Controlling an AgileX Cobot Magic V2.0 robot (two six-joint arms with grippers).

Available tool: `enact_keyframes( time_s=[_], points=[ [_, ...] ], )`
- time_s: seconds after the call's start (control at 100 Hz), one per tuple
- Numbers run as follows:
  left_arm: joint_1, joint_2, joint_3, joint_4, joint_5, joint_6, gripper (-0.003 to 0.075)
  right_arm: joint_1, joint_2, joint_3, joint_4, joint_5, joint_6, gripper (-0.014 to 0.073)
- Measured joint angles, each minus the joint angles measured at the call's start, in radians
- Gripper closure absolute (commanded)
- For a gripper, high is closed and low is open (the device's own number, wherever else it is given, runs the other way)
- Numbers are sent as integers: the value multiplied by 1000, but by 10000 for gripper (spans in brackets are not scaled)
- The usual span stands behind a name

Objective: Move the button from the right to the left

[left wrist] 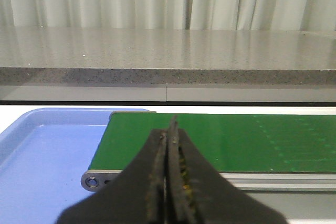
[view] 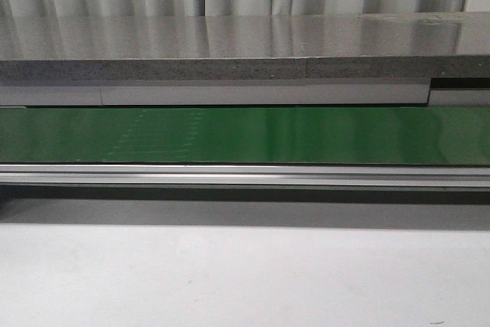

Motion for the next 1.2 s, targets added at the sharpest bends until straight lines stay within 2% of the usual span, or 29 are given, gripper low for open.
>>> enact_keyframes(
  time_s=[0.43,0.59,0.66,0.73,0.9,0.97,1.03,1.2],
  points=[
    [0,0,0,0,0,0,741,0,409,-254,-4,244,62,652],
    [0,0,0,0,0,0,741,-42,510,-312,-4,285,63,620],
    [0,0,0,0,0,0,741,-78,541,-334,-4,299,63,566],
    [0,0,0,0,0,0,741,-120,569,-349,-4,318,45,478],
    [0,0,0,0,0,0,741,-246,642,-383,11,343,-4,119],
    [0,0,0,0,0,0,741,-308,679,-394,17,354,-33,13],
    [0,0,0,0,0,0,741,-353,717,-408,20,364,-62,-15],
    [0,0,0,0,0,0,741,-473,844,-484,46,392,-124,17]
  ],
)
